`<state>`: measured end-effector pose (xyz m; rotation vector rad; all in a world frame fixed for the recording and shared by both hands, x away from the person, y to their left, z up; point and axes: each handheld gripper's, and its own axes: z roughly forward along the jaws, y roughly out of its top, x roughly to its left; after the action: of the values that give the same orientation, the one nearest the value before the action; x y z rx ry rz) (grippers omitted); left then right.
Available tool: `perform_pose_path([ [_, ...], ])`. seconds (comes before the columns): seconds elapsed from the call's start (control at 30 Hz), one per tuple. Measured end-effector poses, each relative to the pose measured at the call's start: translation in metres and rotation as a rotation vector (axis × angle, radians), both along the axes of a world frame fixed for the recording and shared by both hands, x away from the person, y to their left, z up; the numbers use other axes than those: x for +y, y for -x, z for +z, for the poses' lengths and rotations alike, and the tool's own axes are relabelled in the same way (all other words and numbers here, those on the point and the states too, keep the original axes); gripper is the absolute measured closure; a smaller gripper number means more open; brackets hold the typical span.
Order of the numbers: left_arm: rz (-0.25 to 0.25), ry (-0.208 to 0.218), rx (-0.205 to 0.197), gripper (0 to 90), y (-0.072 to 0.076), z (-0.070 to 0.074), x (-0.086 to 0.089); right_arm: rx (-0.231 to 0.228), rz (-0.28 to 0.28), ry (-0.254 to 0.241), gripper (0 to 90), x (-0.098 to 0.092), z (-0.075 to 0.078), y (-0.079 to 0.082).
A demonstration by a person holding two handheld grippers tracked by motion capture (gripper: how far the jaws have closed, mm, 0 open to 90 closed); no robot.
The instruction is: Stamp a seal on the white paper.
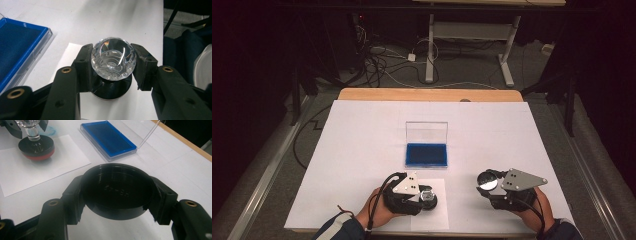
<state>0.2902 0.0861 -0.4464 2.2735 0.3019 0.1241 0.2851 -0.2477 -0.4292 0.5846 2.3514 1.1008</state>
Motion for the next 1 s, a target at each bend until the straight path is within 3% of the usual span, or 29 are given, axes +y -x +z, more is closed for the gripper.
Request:
perform_pose_path([
  [0.33,-0.002,-0.038,0.019,54.1,-0.003,-0.008,-0.002,0.002,0.002,0.004,39.0,0.0,0.0,0.0],
  [0.57,0.002,-0.02,0.029,54.2,-0.005,-0.012,-0.001,0.005,0.005,0.003,39.0,0.0,0.0,0.0],
  [1.0,-0.001,-0.026,0.014,54.2,-0.004,-0.013,-0.002,0.006,0.005,0.004,39.0,0.0,0.0,0.0],
])
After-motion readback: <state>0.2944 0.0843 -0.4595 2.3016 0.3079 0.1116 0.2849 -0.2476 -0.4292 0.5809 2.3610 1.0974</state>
